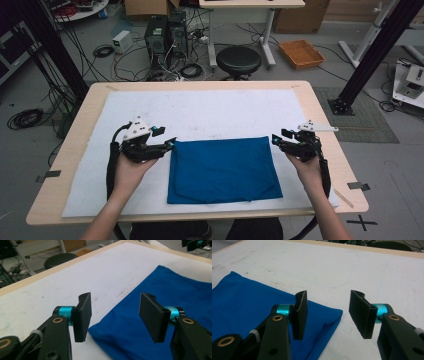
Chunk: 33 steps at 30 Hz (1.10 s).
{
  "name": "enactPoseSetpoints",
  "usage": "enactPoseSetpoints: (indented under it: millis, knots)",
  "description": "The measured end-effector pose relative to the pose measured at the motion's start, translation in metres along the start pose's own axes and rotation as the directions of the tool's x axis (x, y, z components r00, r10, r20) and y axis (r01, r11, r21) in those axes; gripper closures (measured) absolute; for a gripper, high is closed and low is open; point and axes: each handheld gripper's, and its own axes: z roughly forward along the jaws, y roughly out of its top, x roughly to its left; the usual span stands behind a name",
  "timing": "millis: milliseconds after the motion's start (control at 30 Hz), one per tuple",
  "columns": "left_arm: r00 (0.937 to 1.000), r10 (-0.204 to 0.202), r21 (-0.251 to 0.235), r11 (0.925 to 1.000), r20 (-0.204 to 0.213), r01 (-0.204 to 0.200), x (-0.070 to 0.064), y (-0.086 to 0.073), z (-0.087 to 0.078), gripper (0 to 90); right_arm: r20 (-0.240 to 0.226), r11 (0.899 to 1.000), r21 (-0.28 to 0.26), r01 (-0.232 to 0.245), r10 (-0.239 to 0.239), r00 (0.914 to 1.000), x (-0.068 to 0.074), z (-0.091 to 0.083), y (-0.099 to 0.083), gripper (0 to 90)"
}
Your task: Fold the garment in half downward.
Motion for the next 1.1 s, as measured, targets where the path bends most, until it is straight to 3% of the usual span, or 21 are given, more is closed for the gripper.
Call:
enactPoseSetpoints:
  millis: [100, 200, 300, 400, 467, 500, 633, 800, 867, 967, 1033, 1100]
  knots:
    - [0.9998, -0.012, 0.023, 0.9997, -0.018, 0.012, 0.004, 0.003, 0.013, 43.4, 0.01, 1.0, 0.013, -0.009, 0.009, 0.9999, -0.001, 0.005, 0.001, 49.3]
    - [0.9969, -0.065, 0.038, 0.9971, -0.045, 0.066, 0.015, -0.002, 0.024, 43.4, 0.035, 0.999, 0.036, -0.032, 0.031, 0.9989, -0.007, 0.014, 0.001, 48.6]
    - [0.9932, -0.092, 0.11, 0.989, -0.072, 0.099, 0.024, -0.012, 0.037, 43.4, 0.049, 0.996, 0.059, -0.065, 0.062, 0.9969, -0.012, 0.024, 0.001, 48.4]
    - [0.9847, -0.149, 0.151, 0.9753, -0.09, 0.162, 0.033, -0.024, 0.048, 43.4, 0.068, 0.993, 0.076, -0.094, 0.089, 0.9937, -0.017, 0.03, -0.001, 48.3]
    - [0.9806, -0.166, 0.179, 0.9667, -0.105, 0.183, 0.037, -0.03, 0.053, 43.7, 0.068, 0.99, 0.088, -0.114, 0.108, 0.9918, -0.021, 0.034, -0.002, 48.3]
    - [0.9756, -0.191, 0.185, 0.9603, -0.107, 0.209, 0.038, -0.032, 0.056, 43.8, 0.073, 0.988, 0.096, -0.124, 0.117, 0.9904, -0.022, 0.036, -0.002, 48.3]
    - [0.9716, -0.209, 0.227, 0.9466, -0.111, 0.229, 0.041, -0.036, 0.063, 44.0, 0.071, 0.984, 0.121, -0.133, 0.125, 0.9897, -0.025, 0.044, -0.006, 48.5]
    - [0.961, -0.248, 0.29, 0.9169, -0.122, 0.274, 0.047, -0.045, 0.073, 44.9, 0.062, 0.972, 0.182, -0.146, 0.137, 0.9886, -0.024, 0.059, -0.009, 50.4]
    - [0.9586, -0.263, 0.298, 0.9115, -0.109, 0.284, 0.047, -0.047, 0.076, 53.7, 0.068, 0.968, 0.208, -0.143, 0.131, 0.989, -0.023, 0.066, -0.011, 55.1]
    - [0.9688, -0.231, 0.316, 0.9157, -0.091, 0.248, 0.044, -0.048, 0.078, 69.8, 0.054, 0.962, 0.243, -0.121, 0.112, 0.9923, -0.022, 0.073, -0.014, 70.3]
    - [0.9759, -0.204, 0.308, 0.9261, -0.078, 0.218, 0.042, -0.047, 0.079, 82.4, 0.051, 0.967, 0.235, -0.103, 0.093, 0.9944, -0.021, 0.072, -0.013, 83.3]
    - [0.9795, -0.183, 0.291, 0.9357, -0.084, 0.2, 0.041, -0.045, 0.081, 86.0, 0.068, 0.972, 0.219, -0.086, 0.073, 0.995, -0.019, 0.07, -0.012, 88.7]
